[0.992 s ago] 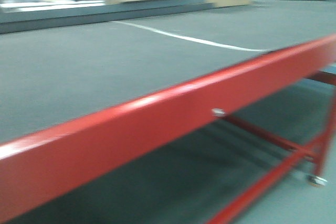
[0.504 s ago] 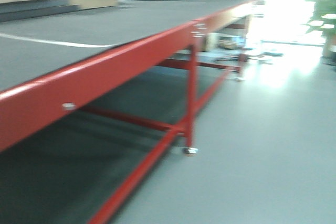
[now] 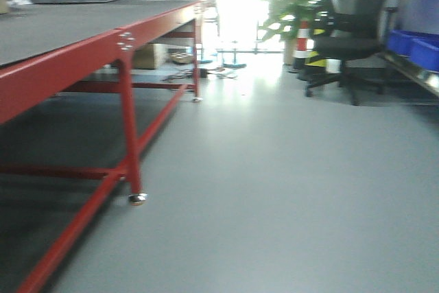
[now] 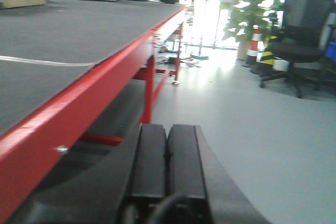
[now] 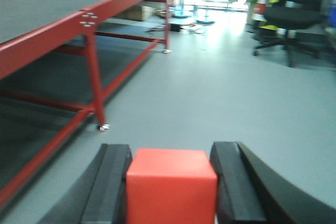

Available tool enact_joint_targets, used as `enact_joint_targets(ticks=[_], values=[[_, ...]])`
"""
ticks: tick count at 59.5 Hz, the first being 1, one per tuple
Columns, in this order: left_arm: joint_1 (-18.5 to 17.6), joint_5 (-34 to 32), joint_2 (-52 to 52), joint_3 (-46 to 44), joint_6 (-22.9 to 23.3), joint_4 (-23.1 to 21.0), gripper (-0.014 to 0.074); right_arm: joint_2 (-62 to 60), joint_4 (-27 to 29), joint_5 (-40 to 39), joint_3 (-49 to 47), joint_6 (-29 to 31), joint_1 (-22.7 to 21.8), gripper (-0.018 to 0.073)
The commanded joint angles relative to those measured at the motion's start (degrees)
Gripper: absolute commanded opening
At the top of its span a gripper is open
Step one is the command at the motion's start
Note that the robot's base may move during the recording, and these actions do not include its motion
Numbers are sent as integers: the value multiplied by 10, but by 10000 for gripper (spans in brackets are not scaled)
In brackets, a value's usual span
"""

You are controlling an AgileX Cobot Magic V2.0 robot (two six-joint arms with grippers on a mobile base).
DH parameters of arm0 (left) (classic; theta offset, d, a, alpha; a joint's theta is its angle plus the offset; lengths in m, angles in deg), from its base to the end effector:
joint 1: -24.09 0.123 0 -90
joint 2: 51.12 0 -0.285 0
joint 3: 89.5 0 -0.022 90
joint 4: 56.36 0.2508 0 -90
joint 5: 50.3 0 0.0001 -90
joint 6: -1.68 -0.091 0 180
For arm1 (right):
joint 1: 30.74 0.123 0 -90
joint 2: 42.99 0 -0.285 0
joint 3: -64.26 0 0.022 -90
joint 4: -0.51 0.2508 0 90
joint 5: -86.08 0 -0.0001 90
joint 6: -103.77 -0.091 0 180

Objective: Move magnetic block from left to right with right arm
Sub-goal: 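Drive the base away from the table holding the cube in the right gripper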

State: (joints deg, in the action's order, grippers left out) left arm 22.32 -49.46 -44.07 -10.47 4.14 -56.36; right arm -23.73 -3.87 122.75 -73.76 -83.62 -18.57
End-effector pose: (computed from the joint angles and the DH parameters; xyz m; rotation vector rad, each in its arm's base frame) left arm 0.0567 -0.0018 0.2019 -0.0091 1.5173 -0.0591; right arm 0.0305 0.0023 0.3445 -0.0897 1.7078 0.1694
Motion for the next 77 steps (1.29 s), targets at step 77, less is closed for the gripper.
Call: enact_joint_targets(ticks=[77], values=[[-3, -52, -8, 6, 2, 0, -116, 6, -3, -46, -15, 6, -3, 147]])
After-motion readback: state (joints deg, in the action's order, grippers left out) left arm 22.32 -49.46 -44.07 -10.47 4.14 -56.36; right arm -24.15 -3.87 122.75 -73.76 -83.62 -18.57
